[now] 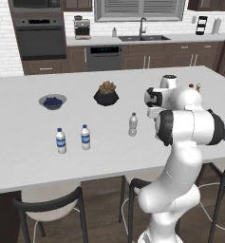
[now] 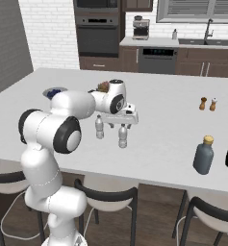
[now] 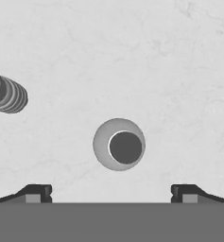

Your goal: Move the plastic bottles in the middle to the plastics group, and the glass bottles in the middle to the glass group.

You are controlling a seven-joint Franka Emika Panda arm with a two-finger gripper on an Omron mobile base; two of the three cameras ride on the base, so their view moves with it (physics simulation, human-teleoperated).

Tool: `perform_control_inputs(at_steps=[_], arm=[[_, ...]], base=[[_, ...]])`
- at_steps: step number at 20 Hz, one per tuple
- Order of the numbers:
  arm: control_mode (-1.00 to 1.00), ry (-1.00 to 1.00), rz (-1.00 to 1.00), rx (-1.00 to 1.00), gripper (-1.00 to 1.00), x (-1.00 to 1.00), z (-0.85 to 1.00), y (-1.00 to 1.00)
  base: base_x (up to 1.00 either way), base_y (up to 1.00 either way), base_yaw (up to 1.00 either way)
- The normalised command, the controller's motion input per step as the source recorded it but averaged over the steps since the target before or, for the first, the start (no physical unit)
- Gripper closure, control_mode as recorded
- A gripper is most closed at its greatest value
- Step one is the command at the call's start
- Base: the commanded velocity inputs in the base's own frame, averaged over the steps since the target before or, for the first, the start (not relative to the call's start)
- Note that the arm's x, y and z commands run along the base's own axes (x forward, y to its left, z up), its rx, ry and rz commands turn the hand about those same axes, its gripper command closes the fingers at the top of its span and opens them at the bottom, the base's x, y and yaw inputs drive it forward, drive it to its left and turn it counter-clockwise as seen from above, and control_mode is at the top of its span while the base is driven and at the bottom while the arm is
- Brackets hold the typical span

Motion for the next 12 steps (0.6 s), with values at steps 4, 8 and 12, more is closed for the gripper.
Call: perform_control_inputs(at_steps=[4,8,12], arm=[[-1.00,0.00,0.00,0.00,-1.00,0.13,-0.18,-0.01],[-1.00,-0.01,0.02,0.00,-1.00,0.27,-0.11,0.00],[-1.00,-0.01,0.02,0.00,-1.00,0.25,-0.10,-0.01]], base=[[0.00,0.00,0.00],[0.00,0.00,0.00],[0.00,0.00,0.00]])
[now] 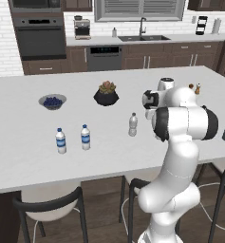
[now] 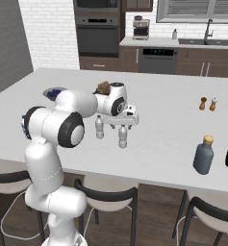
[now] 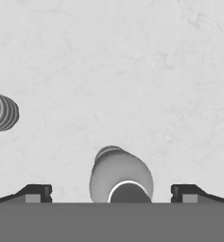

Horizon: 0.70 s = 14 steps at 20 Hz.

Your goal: Move the plastic bottles in the middle to the plastics group, and the glass bottles in the middle to the glass group.

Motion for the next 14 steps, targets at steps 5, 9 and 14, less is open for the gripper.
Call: perform_control_inputs(at_steps=[5,9,14], arm=[[-1.00,0.00,0.01,0.00,-1.00,0.07,-0.04,-0.15],[-1.00,0.00,0.00,0.00,-1.00,0.00,-0.02,-0.06],[-1.00,0.00,0.00,0.00,-1.00,0.00,-0.03,-0.02]], base=[[0.00,0.00,0.00],[0.00,0.00,0.00],[0.00,0.00,0.00]])
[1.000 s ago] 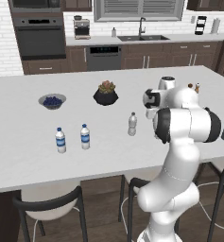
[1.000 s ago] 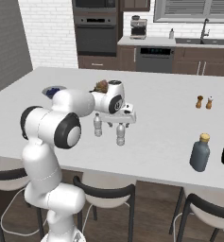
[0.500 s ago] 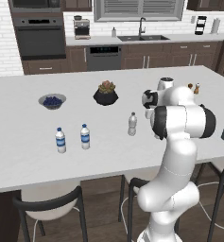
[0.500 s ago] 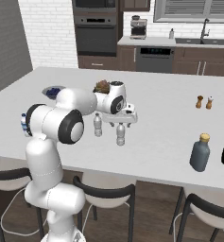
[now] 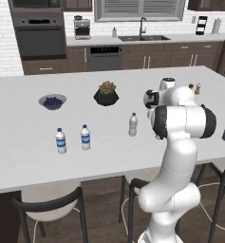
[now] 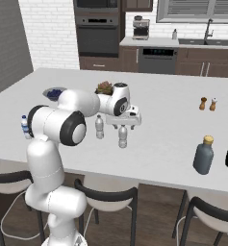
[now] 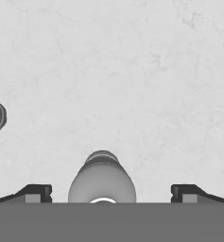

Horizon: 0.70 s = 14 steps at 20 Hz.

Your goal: Move the plastic bottles in the middle to the plastics group, and the glass bottles in the middle to the glass group.

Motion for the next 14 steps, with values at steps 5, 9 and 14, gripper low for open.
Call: perform_control_inputs(at_steps=[5,9,14], arm=[[-1.00,0.00,0.00,0.00,-1.00,0.00,-0.05,0.01],[-1.00,0.00,0.00,0.00,-1.00,0.00,-0.05,0.00],[-1.00,0.00,0.00,0.00,1.00,0.00,-0.07,0.04]], base=[[0.00,0.00,0.00],[0.00,0.00,0.00],[0.00,0.00,0.00]])
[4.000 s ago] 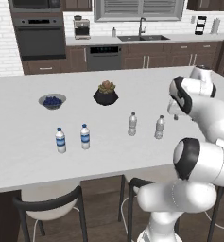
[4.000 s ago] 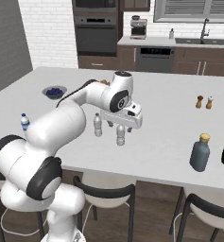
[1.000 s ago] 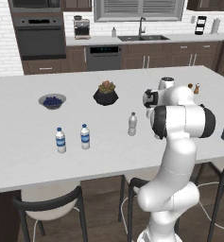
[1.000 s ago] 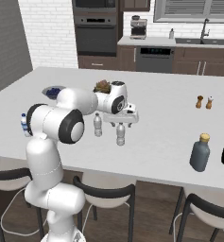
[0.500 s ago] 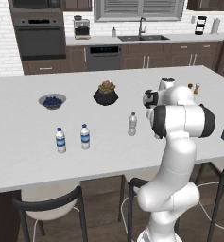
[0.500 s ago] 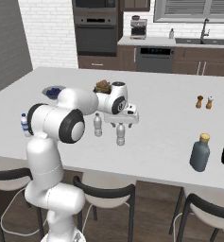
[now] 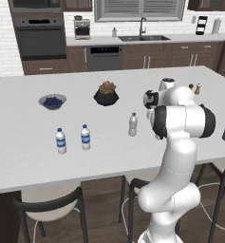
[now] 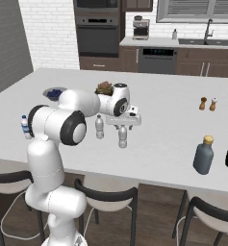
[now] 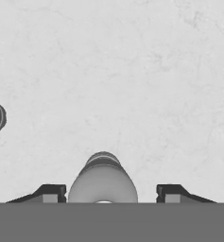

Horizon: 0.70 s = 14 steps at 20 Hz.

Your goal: Move the plastic bottles in the middle to the plastics group, and the glass bottles in the middle to the glass group.

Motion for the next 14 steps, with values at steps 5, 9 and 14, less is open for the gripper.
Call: perform_control_inputs(at_steps=[5,9,14], arm=[[-1.00,0.00,0.00,0.00,1.00,0.00,-0.07,0.05],[-1.00,0.00,0.00,0.00,1.00,-0.01,-0.06,0.03],[-1.00,-0.01,0.00,0.12,1.00,-0.39,0.06,0.09]], base=[[0.00,0.00,0.00],[0.00,0.00,0.00],[0.00,0.00,0.00]])
